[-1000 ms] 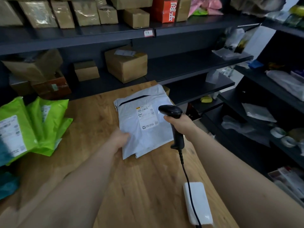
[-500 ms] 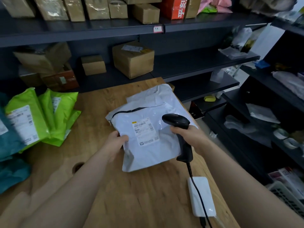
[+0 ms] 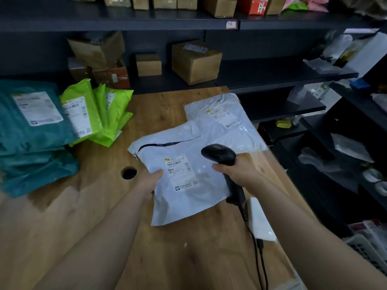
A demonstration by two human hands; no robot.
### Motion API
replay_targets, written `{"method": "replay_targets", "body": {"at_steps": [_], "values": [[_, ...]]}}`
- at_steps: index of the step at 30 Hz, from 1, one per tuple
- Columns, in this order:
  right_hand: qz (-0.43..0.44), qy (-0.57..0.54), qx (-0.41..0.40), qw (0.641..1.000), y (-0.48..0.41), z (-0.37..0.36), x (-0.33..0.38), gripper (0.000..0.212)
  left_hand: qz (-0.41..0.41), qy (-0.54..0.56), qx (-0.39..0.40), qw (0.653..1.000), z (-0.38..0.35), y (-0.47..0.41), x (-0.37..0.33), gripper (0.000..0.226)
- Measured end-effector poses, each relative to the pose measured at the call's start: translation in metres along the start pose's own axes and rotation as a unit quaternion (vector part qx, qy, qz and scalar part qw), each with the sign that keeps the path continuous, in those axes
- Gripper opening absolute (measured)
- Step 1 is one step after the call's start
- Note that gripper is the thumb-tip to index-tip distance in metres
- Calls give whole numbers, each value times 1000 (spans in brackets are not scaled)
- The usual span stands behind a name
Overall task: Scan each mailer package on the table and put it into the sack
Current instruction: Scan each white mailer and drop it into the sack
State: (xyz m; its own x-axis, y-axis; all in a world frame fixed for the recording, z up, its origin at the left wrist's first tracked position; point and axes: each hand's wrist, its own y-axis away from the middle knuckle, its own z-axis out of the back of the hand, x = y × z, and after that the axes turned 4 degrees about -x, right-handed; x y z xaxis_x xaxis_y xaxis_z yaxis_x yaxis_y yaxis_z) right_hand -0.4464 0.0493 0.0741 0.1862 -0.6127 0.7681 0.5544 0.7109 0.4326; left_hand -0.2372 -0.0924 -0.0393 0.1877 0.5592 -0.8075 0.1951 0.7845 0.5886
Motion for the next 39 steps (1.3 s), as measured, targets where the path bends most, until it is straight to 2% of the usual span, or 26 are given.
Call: {"method": "replay_targets", "body": {"at_steps": [2,7,14,20,24,27,31,34,39], "values": [[17,-6,2,1000,12,4,9,17,-15,53,-1,998,3,0,11,30],[16,-41,71,997,36,4,28,15,-56,131,4,990,2,30,9,33],[14,21,83,996,43,-5,48,15,-23,211,30,977,14,41,8,39],[-12,35,90,995,41,-15,58,14,-1,234,33,972,14,41,12,38],[-26,38,86,995,41,-18,60,17,11,258,33,966,17,36,21,18],[-34,36,88,995,41,-18,60,18,7,258,23,966,17,32,25,13],[-11,12,74,997,40,-16,58,18,9,250,11,968,17,36,20,13],[14,-12,70,997,37,-18,60,17,-4,233,-5,972,22,43,12,31],[47,-76,119,989,37,-37,63,16,-53,188,-42,980,50,71,-2,25]]}}
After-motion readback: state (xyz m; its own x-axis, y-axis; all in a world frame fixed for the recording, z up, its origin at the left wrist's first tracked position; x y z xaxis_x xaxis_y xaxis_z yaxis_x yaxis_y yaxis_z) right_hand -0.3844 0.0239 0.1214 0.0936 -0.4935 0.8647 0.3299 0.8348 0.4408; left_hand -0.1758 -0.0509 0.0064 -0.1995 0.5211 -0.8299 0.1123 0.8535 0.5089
